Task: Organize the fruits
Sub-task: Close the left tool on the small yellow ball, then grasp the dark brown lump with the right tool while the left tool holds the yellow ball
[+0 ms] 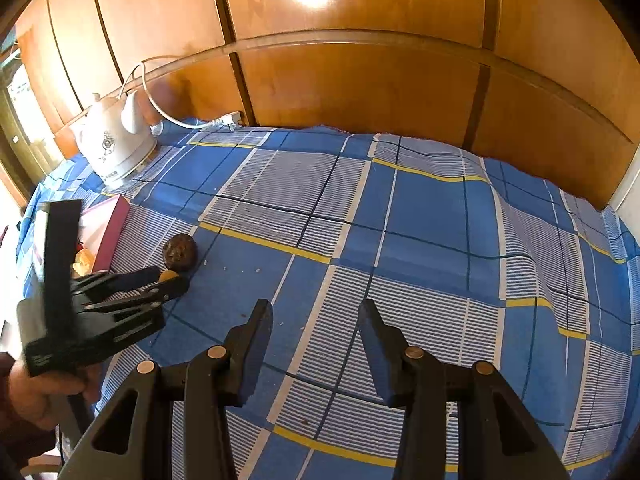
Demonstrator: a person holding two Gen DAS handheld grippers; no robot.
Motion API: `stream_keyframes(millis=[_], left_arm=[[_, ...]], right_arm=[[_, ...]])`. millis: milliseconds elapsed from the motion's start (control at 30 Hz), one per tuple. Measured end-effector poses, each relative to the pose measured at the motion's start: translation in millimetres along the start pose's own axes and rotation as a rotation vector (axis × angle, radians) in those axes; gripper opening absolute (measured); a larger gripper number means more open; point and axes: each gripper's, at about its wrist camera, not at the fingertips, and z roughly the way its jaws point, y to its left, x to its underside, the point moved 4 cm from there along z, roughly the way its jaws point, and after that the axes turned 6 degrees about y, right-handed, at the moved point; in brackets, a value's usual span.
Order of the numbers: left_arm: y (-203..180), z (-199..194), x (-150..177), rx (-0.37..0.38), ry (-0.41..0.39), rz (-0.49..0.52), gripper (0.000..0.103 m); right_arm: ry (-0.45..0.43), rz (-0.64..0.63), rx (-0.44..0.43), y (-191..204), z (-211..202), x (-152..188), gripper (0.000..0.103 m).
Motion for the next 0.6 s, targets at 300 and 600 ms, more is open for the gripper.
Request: stream_keyframes(millis=[300, 600], left_arm=[[-17.0, -36.9, 59.2, 0.023, -0.117, 0.070, 0.025], [-23.1, -33.4, 87.8, -0.001, -0.194, 0.147, 0.025]], right_arm=[[0.008, -0.001, -0.003, 0.1, 1.8, 2.7, 0.045], [0.056, -0.049, -0.136, 22.7, 11.5, 11.2, 0.045]])
